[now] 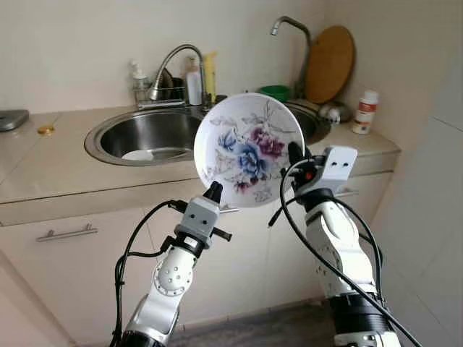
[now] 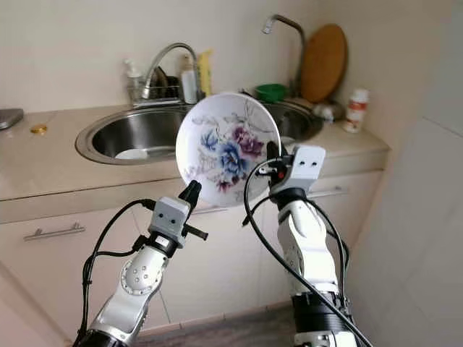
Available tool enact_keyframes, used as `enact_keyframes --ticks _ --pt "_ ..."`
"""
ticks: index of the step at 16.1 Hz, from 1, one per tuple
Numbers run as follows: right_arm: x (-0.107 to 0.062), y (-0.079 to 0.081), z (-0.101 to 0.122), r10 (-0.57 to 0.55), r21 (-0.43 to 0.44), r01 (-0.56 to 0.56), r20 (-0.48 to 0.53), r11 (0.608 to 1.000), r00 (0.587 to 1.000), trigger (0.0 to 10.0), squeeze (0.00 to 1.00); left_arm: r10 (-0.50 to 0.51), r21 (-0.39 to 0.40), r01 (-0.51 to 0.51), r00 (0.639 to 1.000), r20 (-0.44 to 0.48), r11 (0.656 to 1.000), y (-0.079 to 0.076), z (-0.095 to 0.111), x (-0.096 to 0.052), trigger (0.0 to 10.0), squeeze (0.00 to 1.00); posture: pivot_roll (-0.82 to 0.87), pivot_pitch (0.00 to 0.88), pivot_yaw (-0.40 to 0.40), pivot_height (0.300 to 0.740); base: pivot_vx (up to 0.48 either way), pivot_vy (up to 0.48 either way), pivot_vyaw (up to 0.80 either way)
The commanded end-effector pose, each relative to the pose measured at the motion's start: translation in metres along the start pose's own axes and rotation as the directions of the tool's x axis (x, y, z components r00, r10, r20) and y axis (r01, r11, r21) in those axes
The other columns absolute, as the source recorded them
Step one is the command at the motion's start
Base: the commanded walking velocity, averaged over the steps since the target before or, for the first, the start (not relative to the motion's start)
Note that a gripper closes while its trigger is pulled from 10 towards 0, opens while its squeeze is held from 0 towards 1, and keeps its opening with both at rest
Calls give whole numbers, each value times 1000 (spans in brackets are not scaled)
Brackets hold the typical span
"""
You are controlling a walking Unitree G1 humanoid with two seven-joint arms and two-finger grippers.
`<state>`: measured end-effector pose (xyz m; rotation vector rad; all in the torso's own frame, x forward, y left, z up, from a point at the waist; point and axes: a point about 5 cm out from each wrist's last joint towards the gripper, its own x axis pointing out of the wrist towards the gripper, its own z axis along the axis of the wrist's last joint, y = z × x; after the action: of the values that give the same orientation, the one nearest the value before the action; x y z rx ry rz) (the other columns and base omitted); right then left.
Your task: Kitchen organization
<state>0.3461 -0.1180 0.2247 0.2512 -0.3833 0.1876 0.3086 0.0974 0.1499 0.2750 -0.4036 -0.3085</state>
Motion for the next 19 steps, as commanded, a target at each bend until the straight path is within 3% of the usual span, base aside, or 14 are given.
enact_keyframes --ticks 1,15,19 --pt "7 10 15 26 16 -27 61 1000 998 10000 0 14 5 -14 1000 -1 1000 6 0 -1 10000 0 57 0 -8 740 382 0 0" --pt "14 20 26 60 -15 -59 99 998 993 10000 0 16 6 -16 1000 -2 1000 5 -1 1 10000 0 62 0 -12 740 361 0 0" --pt "14 23 25 79 -45 -75 94 996 992 10000 0 11 5 -11 1000 -1 1000 3 -1 1 10000 0 59 0 -11 740 357 0 730"
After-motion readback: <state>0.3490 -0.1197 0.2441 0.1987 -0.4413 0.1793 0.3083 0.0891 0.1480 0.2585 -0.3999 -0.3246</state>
